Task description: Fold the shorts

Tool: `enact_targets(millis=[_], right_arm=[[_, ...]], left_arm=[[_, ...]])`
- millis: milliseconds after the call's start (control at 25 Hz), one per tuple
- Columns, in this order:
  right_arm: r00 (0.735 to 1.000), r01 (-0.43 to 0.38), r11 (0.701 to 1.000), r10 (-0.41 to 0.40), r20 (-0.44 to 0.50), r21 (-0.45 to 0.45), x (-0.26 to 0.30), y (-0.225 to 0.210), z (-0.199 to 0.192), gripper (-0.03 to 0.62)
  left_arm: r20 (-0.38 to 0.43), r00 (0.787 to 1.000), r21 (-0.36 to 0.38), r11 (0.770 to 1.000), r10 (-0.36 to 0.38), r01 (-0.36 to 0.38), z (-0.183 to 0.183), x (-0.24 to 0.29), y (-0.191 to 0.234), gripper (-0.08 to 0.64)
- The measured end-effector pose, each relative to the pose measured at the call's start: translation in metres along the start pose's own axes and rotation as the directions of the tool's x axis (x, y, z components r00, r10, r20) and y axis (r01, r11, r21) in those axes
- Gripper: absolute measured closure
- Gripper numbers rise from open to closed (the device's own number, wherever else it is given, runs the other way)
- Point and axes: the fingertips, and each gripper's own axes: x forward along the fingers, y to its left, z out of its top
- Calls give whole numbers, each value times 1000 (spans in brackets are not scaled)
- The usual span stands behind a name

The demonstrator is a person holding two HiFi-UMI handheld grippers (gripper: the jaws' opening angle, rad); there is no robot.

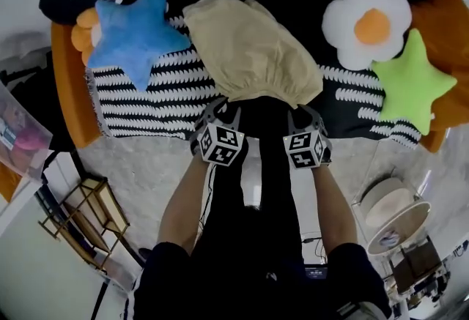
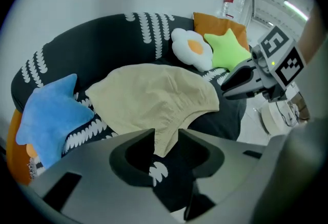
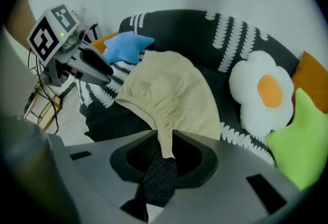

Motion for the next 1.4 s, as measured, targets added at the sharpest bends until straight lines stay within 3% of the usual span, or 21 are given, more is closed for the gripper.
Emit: enact_targets(millis=[200,320,440,600,640,760,920,1000,1040,1160,1240,1400], right_arm=[[996,-8,996,0,-92,-85,50,1,-39,472],[991,12,987,-34,-127,-163,65,-4,-55,497],[992,-7,974,-23,-128,-225,68,-4,-59,500],[993,-56,958,25,-113,-280,59,-3,-56,522],[993,-64,950,30,-117,-307,55,-5,-59,582],[989,-72,923,18,-146,-377,44,-12,-73,583],[998,-56,889,32,-61,-454,30,-5,-63,576],[997,-82,841,64,-51,-535,35,11,-61,427],[996,-87,814,67,-56,-574,42,18,-62,419],[995,-87,761,29,-100,-643,69,19,-65,417],[988,-108,733,5,-153,-672,81,15,-66,480],[980,-176,727,64,-191,-664,70,17,-60,506]], left_arm=[[-114,994,127,992,-4,18,-33,54,0,413],[-182,983,224,974,19,23,-55,73,1,407],[-182,982,322,947,59,3,-65,82,5,472],[-185,983,448,892,21,65,-66,77,4,523],[-191,982,456,887,16,74,-67,73,6,532],[-204,979,446,891,12,82,-73,62,10,539],[-168,986,335,939,-19,75,-72,51,18,538],[-155,988,283,957,-20,63,-70,50,20,538],[-155,988,275,960,-17,59,-70,51,20,538],[-163,987,305,950,-15,65,-71,54,18,538],[-171,985,342,936,-23,81,-71,55,18,538],[-221,973,379,913,-67,149,-75,44,15,538]])
